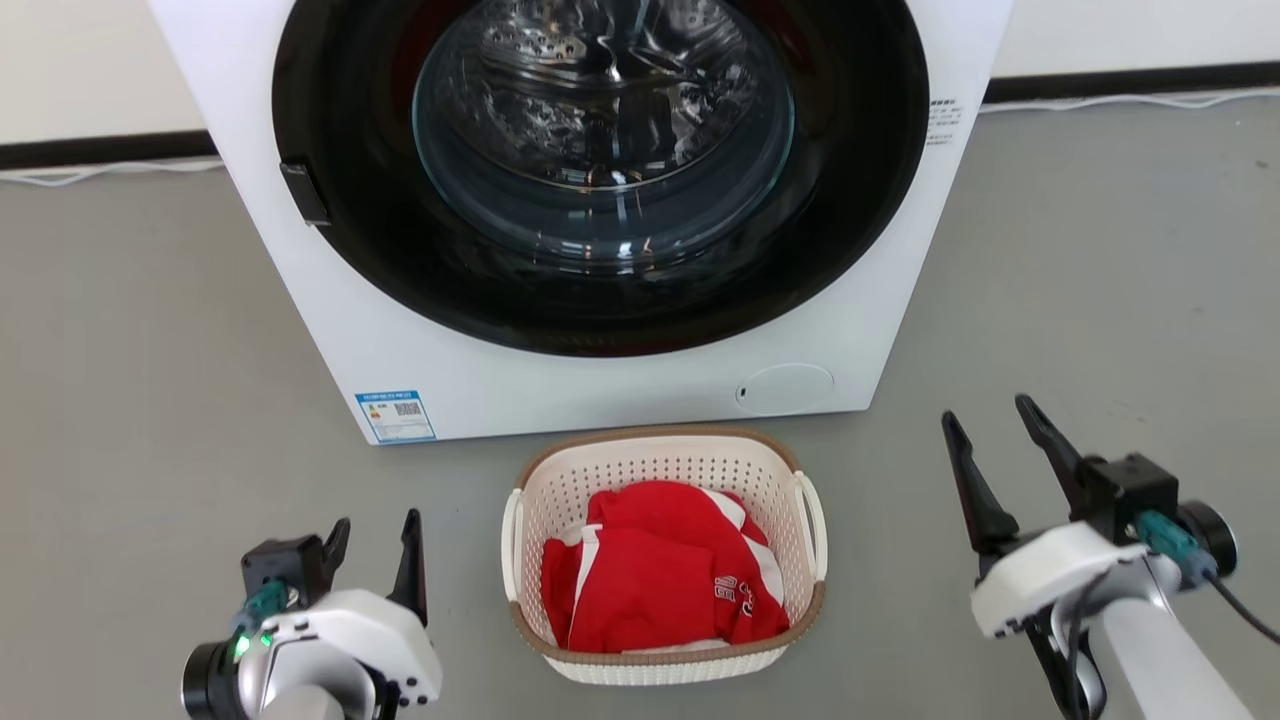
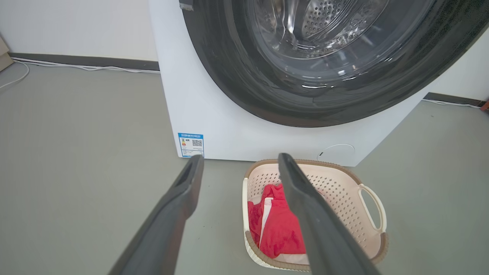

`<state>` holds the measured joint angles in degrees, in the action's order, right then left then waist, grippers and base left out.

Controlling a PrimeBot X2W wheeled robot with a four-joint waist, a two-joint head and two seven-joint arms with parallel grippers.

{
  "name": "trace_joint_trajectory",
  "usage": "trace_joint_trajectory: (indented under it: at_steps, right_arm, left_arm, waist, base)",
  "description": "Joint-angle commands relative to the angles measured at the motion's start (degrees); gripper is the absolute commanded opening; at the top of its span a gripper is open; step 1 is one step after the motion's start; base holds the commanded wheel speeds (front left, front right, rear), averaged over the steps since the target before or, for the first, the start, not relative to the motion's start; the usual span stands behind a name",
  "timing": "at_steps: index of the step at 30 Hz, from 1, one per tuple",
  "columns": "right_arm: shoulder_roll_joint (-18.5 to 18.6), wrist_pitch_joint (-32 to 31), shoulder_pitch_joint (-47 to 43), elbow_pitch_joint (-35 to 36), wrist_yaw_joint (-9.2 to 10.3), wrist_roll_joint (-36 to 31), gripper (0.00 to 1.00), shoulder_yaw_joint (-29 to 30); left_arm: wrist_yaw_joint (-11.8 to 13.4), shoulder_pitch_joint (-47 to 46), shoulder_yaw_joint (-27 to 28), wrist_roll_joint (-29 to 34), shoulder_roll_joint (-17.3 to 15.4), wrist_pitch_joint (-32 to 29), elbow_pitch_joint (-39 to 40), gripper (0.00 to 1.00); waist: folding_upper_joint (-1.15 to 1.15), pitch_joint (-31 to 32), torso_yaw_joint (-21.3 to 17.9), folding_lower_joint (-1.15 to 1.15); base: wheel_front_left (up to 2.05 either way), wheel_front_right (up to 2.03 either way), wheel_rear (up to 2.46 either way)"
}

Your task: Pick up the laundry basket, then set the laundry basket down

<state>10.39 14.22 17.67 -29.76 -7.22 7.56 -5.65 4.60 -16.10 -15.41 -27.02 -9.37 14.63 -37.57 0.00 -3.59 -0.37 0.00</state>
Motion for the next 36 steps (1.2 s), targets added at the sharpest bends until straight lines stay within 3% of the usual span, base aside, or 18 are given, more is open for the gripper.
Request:
trace_joint_trajectory:
  at_steps: [1,16,36]
  right_arm:
    - [0.03,0.78,-1.27,2.21,-0.26,-0.43,1.0,-0.35]
    - [-0.54,0.78,-8.06,6.39,-0.26,-1.68,1.0,2.65]
    - [-1.46,0.78,-10.77,6.67,-0.26,-2.58,1.0,4.61]
  left_arm:
    - [-0.08,0.44,2.88,1.07,-1.12,0.37,2.51,1.0]
    - [0.33,10.93,10.93,5.38,-1.09,0.37,10.87,1.0]
    - [0.35,13.78,13.93,7.74,0.81,0.37,14.23,1.0]
  waist:
    - [0.0,0.89,-0.05,0.0]
    - [0.0,4.18,-1.0,0.0]
    - [0.0,4.91,0.88,0.0]
  base:
    - [0.0,0.0,0.0]
    - [0.0,0.0,0.0]
    - [0.0,0.0,0.0]
